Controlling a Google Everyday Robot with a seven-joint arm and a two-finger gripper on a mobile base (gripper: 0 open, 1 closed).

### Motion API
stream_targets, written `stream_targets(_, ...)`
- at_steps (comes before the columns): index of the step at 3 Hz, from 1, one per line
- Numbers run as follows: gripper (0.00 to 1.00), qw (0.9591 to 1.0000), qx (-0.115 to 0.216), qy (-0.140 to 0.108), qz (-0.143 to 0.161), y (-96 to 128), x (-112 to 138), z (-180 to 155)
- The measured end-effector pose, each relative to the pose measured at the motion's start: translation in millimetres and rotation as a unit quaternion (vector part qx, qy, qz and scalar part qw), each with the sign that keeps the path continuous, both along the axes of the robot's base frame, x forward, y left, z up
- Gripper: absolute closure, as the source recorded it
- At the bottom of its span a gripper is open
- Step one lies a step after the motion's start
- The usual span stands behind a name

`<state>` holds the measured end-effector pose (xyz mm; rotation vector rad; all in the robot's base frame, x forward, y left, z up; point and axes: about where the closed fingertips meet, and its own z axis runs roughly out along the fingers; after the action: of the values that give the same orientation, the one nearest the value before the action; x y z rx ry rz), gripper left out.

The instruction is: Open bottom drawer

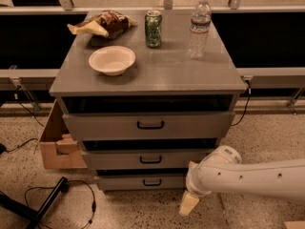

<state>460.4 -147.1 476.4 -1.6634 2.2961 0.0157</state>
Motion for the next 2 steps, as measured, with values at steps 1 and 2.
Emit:
stream_targets(1,0.00,0.9997,-0.014,0.005,0.017,5.6,13.2,-35.1)
stream_targets(2,0.00,0.9996,-0.017,0.006,0.021,6.3,12.8,-39.5)
